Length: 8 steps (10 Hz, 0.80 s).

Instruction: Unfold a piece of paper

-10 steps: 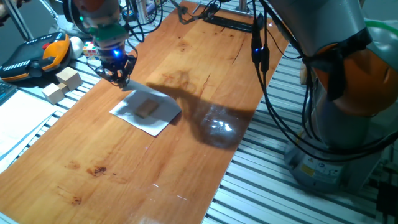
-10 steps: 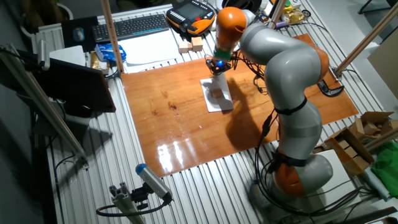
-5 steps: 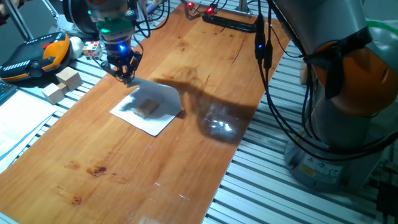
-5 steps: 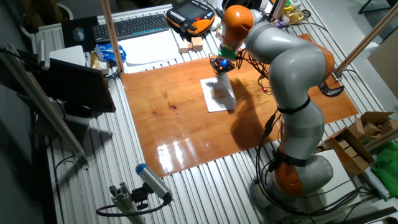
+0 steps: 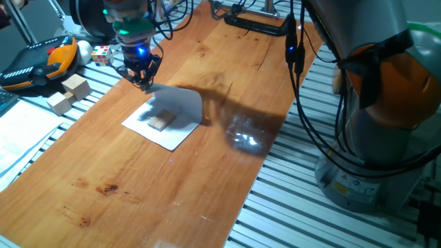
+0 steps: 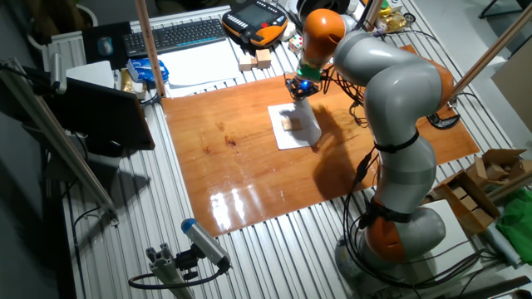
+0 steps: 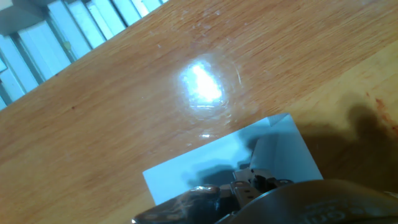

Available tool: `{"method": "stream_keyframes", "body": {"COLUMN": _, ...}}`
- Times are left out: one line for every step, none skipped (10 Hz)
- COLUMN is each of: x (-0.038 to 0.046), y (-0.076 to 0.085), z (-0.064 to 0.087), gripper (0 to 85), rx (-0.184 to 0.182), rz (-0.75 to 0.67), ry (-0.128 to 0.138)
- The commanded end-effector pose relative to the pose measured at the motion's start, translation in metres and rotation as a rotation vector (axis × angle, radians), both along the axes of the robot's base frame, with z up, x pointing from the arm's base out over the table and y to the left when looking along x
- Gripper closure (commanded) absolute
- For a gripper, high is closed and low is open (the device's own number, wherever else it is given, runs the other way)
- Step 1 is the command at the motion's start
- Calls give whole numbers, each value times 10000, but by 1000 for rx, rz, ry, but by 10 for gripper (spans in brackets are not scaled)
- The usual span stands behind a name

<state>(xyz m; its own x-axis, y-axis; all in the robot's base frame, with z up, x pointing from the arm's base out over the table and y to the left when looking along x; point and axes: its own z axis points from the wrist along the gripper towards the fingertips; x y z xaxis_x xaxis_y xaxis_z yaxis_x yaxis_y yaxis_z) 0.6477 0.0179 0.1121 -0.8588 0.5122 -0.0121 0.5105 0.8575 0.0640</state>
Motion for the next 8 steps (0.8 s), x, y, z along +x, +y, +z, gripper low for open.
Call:
{"method": "stream_keyframes", "body": {"x": -12, "y": -15, "z": 7, "gripper": 830, "rx": 0, "rz": -1, "ry": -1}}
{"method": "stream_keyframes", "body": {"x": -30, "y": -42, "z": 10, "gripper": 830, "rx": -14, "rz": 4, "ry": -9}}
{"method": "stream_keyframes", "body": {"x": -41, "y": -70, "z": 3, "gripper": 830, "rx": -15, "rz": 10, "ry": -14}}
{"method": "stream_keyframes", "body": {"x": -51, "y": -97, "z": -4, "gripper": 830, "rx": -13, "rz": 15, "ry": -16}}
{"method": "stream_keyframes", "body": {"x": -58, "y": -116, "z": -12, "gripper": 830, "rx": -13, "rz": 15, "ry": -16}}
{"method": "stream_keyframes", "body": {"x": -62, "y": -131, "z": -23, "gripper": 817, "rx": -5, "rz": 16, "ry": -13}}
{"method": "stream_keyframes", "body": {"x": -67, "y": -143, "z": -29, "gripper": 767, "rx": -2, "rz": 20, "ry": -9}}
{"method": "stream_keyframes", "body": {"x": -70, "y": -150, "z": -35, "gripper": 720, "rx": -15, "rz": 26, "ry": -10}}
